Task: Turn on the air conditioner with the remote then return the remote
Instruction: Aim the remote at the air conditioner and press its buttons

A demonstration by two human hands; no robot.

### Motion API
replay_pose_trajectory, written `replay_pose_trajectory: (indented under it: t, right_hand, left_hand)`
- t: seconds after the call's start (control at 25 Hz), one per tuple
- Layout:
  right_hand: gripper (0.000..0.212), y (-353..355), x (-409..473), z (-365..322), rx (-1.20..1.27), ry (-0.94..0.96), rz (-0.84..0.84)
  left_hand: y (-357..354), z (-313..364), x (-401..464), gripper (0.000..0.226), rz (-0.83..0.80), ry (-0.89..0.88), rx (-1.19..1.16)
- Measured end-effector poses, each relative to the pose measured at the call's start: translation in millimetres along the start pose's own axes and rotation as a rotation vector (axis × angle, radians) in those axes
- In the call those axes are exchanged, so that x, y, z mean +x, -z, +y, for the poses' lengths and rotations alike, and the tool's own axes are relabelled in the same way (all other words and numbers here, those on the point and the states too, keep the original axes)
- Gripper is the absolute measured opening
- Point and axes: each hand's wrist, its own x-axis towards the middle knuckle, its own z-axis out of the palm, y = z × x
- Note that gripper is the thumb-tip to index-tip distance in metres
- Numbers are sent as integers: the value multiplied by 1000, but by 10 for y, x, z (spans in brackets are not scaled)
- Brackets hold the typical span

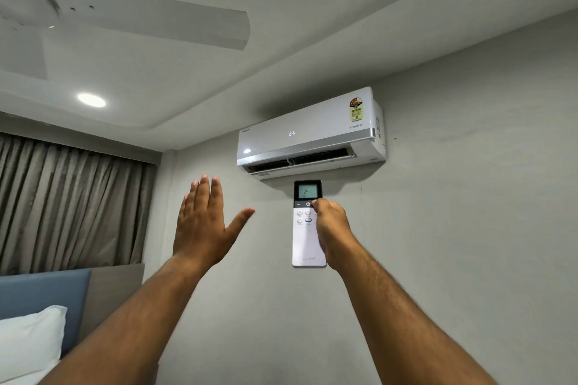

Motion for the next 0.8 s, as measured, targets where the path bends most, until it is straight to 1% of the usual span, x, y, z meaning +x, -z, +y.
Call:
replay_pose_trajectory:
  t: [0.12,0.24,0.36,0.4,0.52,0.64,0.8]
  right_hand:
    - [15,-99,-30,-17,64,51,9]
    - [17,-291,-94,29,95,68,-10]
    - [19,-585,-199,149,112,44,-67]
    - [18,-703,-240,198,120,35,-89]
    - [18,-1088,-403,357,139,-14,-172]
    - [21,-1556,-662,601,169,-93,-304]
    - [19,-2070,-1035,901,204,-158,-429]
  left_hand:
    - [21,16,45,75,-33,178,-253]
    - [84,-42,-11,46,-40,345,-525]
    - [190,-136,-190,17,-41,441,-654]
    - [242,-181,-252,13,-44,466,-694]
    - [424,-326,-444,16,-74,544,-783]
    - [689,-617,-729,20,-101,650,-775]
    - [1046,-1001,-1127,15,-146,760,-734]
